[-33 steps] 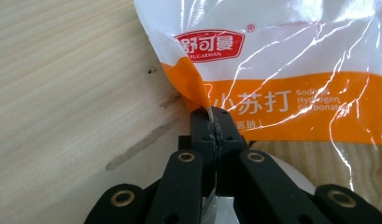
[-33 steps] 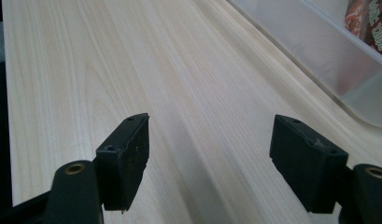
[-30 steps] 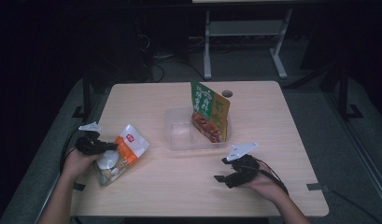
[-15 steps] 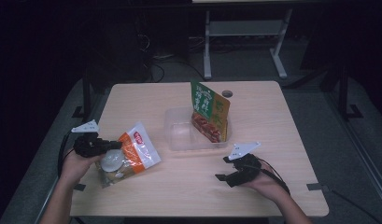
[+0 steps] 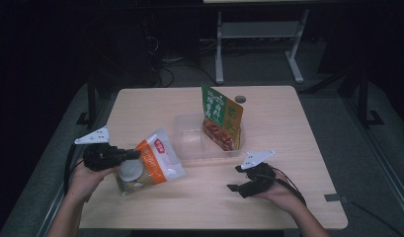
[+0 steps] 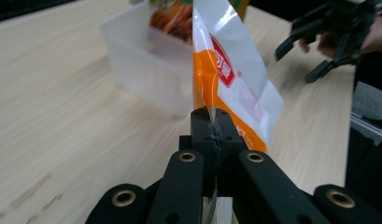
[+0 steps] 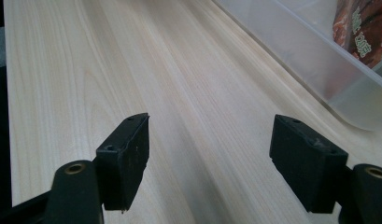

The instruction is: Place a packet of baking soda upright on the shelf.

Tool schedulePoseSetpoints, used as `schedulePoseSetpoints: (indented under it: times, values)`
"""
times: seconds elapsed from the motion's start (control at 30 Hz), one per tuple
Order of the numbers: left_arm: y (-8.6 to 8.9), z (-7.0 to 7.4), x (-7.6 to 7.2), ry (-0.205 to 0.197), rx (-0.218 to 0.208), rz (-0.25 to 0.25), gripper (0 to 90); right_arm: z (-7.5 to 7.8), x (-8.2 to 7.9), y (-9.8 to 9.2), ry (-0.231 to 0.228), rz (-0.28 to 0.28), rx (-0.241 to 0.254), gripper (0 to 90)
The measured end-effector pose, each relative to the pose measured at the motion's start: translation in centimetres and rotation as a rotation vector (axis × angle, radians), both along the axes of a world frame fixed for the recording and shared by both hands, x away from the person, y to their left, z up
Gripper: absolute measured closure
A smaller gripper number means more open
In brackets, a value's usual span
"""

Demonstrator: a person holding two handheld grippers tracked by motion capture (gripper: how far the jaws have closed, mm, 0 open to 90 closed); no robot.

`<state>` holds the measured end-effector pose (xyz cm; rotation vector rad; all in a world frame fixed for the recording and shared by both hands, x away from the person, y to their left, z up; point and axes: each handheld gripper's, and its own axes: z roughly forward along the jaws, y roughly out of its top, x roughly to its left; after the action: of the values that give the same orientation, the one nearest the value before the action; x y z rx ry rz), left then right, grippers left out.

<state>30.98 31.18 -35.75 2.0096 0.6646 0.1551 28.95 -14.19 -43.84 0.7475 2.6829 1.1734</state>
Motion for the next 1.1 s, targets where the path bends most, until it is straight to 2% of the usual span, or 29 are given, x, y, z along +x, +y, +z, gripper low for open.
schedulePoseSetpoints:
  times: [0.07, 0.1, 0.13, 0.17, 0.2, 0.23, 0.33, 0.4, 0.5, 0.53, 0.57, 0.73, 0.83, 0.87, 0.9, 0.93, 0.97, 1.03, 1.07, 1.1]
  values:
    - [-1.2, 0.6, -0.4, -0.016, -0.029, -0.023, 90.0, 0.0, 0.0, 0.0, -0.002, 0.004, 0.006, 28.2]
    - [-1.2, 0.6, -0.4, -0.016, -0.029, -0.023, 90.0, 0.0, 0.0, 0.0, -0.002, 0.004, 0.006, 28.2]
    - [-2.4, 0.9, -0.6, -0.026, -0.041, -0.039, 90.0, 0.1, 0.0, 0.1, -0.004, 0.009, 0.011, 28.1]
    - [-2.4, 0.9, -0.6, -0.026, -0.041, -0.039, 90.0, 0.1, 0.0, 0.1, -0.004, 0.009, 0.011, 28.1]
    - [-3.4, 1.1, -0.7, -0.033, -0.050, -0.046, 90.0, 0.1, -0.1, 0.1, 0.002, 0.011, 0.019, 28.1]
    - [-3.4, 1.1, -0.7, -0.033, -0.050, -0.046, 90.0, 0.1, -0.1, 0.1, 0.002, 0.011, 0.019, 28.1]
    - [-5.3, 1.2, -0.6, -0.037, -0.053, -0.059, 90.0, 0.3, -0.2, 0.2, 0.004, 0.023, 0.038, 27.9]
    - [-6.7, 1.1, -0.2, -0.042, -0.061, -0.069, 90.0, 0.5, -0.2, 0.2, 0.008, 0.042, 0.080, 27.9]
    - [-7.5, 1.0, 0.0, -0.042, -0.070, -0.077, 90.0, 0.7, -0.3, 0.2, 0.008, 0.047, 0.103, 27.9]
    - [-8.3, 0.7, 0.1, -0.039, -0.080, -0.077, 90.0, 0.9, -0.3, 0.2, 0.012, 0.053, 0.133, 28.0]
    - [-8.3, 0.7, 0.1, -0.039, -0.080, -0.077, 90.0, 0.9, -0.3, 0.2, 0.012, 0.053, 0.133, 28.0]
    - [-10.0, 0.1, 0.4, -0.027, -0.093, -0.088, 90.0, 1.7, -0.3, 0.6, 0.013, 0.067, 0.222, 29.2]
    - [-10.9, -0.1, 0.3, -0.027, -0.094, -0.099, 90.0, 1.8, -0.2, 1.1, 0.016, 0.068, 0.243, 30.2]
    - [-11.2, -0.1, 0.2, -0.031, -0.093, -0.099, 90.0, 1.8, -0.1, 1.7, 0.013, 0.079, 0.257, 34.6]
    - [-11.5, -0.1, 0.2, -0.032, -0.094, -0.104, 90.0, 1.8, -0.1, 1.7, 0.013, 0.079, 0.257, 34.6]
    - [-11.7, -0.2, 0.2, -0.031, -0.095, -0.109, 90.0, 1.9, 0.0, 2.3, 0.014, 0.092, 0.265, 39.6]
    - [-11.9, -0.2, 0.1, -0.034, -0.092, -0.108, 90.0, 1.9, 0.0, 2.3, 0.014, 0.092, 0.265, 39.6]
    - [-12.1, -0.3, 0.1, -0.032, -0.095, -0.113, 90.0, 1.9, 0.2, 2.8, 0.032, 0.103, 0.280, 48.5]
    - [-12.1, -0.3, 0.1, -0.033, -0.092, -0.112, 90.0, 1.9, 0.3, 3.1, 0.032, 0.106, 0.292, 55.7]
    - [-12.2, -0.4, 0.1, -0.026, -0.099, -0.114, 90.0, 1.9, 0.3, 3.1, 0.032, 0.106, 0.292, 55.7]
